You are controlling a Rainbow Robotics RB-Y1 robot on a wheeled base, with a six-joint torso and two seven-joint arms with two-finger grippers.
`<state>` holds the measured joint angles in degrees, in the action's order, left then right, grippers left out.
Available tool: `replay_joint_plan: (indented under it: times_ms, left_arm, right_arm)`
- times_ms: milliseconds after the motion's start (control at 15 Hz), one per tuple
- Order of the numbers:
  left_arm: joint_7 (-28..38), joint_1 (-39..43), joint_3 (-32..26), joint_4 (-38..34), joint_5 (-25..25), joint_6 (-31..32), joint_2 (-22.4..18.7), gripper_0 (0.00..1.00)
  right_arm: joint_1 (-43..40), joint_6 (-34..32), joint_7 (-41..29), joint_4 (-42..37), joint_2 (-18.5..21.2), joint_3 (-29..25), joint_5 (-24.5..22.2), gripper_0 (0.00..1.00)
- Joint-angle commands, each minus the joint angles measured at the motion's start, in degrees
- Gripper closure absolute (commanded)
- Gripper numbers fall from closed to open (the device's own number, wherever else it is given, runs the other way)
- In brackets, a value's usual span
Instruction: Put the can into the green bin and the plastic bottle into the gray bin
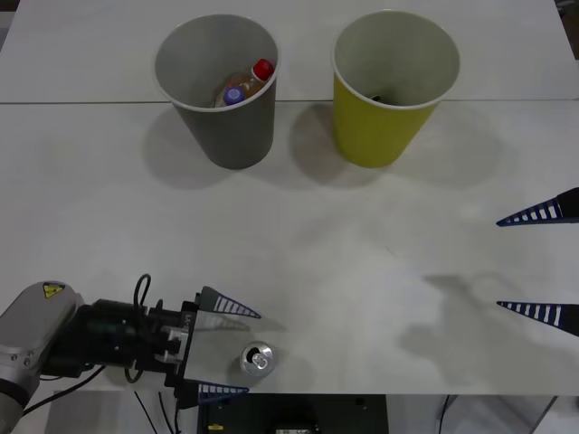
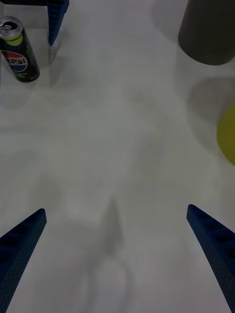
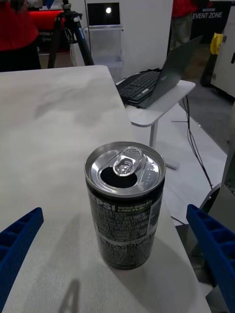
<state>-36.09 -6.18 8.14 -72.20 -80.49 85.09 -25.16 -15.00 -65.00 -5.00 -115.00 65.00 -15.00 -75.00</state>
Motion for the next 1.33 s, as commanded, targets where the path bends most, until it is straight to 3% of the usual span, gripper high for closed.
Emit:
replay_joint_plan:
  times_ms: [67, 667, 733, 800, 933, 1000, 1333]
  left_arm:
    - [0.5, -0.2, -0.1, 0.0, -1.3, 0.0, 1.7, 0.0]
    - [3.0, -0.9, 0.0, 0.0, -5.0, 0.0, 5.3, 0.0]
    - [3.4, -0.9, 0.1, 0.0, -5.0, -0.1, 5.3, 0.2]
    - [4.1, -0.9, 0.3, 0.0, -5.1, 0.0, 5.3, 0.65]
    - [5.5, -1.3, 0.7, 1.1, -5.1, 0.0, 5.3, 0.95]
    - [5.9, -1.5, 0.8, 1.4, -5.0, 0.0, 5.3, 1.0]
    - [6.4, -2.0, 1.3, 1.4, -5.1, 0.1, 5.3, 1.0]
  right_arm:
    - [0.0, 0.0, 0.0, 0.0, 0.0, 0.0, 0.0, 0.0]
    - [0.0, 0.0, 0.0, 0.0, 0.0, 0.0, 0.0, 0.0]
    - [0.0, 0.0, 0.0, 0.0, 0.0, 0.0, 0.0, 0.0]
    - [0.0, 0.0, 0.0, 0.0, 0.0, 0.0, 0.0, 0.0]
    - [0.0, 0.0, 0.0, 0.0, 0.0, 0.0, 0.0, 0.0]
    - [0.0, 0.0, 0.0, 0.0, 0.0, 0.0, 0.0, 0.0]
    - [0.0, 0.0, 0.0, 0.0, 0.0, 0.0, 0.0, 0.0]
